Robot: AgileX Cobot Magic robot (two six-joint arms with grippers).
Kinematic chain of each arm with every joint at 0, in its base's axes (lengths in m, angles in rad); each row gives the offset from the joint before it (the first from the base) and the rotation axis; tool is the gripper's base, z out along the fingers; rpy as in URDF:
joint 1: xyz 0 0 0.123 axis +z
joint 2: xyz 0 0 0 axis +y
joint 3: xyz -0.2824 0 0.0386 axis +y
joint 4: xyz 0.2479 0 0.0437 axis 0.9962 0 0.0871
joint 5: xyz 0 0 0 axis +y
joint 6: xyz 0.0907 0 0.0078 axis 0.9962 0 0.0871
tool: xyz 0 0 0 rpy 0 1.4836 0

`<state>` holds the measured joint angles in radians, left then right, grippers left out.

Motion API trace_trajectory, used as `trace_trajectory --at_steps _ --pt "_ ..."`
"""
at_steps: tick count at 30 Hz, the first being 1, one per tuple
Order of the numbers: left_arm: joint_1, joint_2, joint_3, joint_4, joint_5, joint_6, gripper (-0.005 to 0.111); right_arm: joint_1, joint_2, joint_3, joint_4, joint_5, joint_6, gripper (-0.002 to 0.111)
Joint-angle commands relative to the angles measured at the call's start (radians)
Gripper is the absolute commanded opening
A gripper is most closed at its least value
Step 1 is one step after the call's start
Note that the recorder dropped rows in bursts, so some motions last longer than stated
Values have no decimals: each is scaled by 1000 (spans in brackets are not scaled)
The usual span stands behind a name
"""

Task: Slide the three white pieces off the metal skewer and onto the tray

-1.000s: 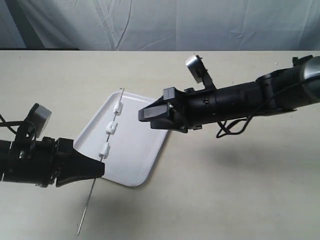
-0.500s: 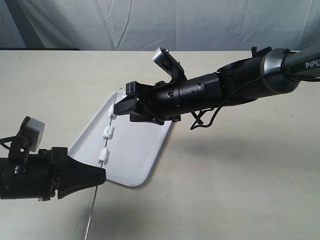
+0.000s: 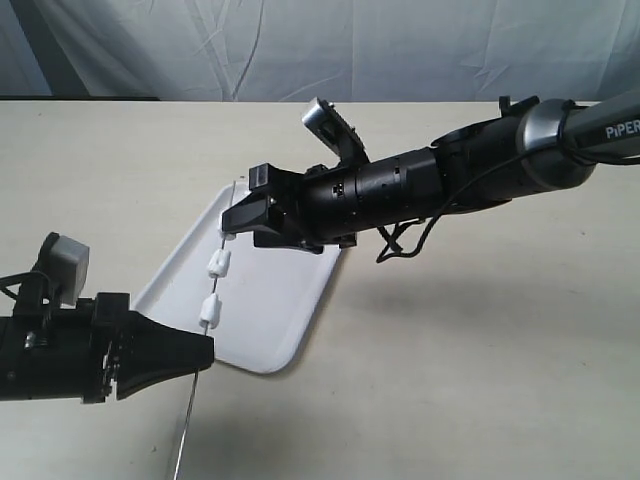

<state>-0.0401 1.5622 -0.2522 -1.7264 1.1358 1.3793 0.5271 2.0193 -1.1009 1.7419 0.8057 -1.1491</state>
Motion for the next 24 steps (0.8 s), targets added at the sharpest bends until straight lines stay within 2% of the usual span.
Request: trace_trajectory --at_steps 1,14,20,24 --pt "0 2 5 9 33 -11 0 7 -2 -4 2 22 1 50" --pt "0 2 5 16 53 -13 0 32 -2 -4 2 34 1 50" --pt "0 2 5 16 30 -13 0 32 -2 -4 2 40 1 28" --pt "0 2 5 16 13 -13 0 32 -2 -4 2 39 1 28"
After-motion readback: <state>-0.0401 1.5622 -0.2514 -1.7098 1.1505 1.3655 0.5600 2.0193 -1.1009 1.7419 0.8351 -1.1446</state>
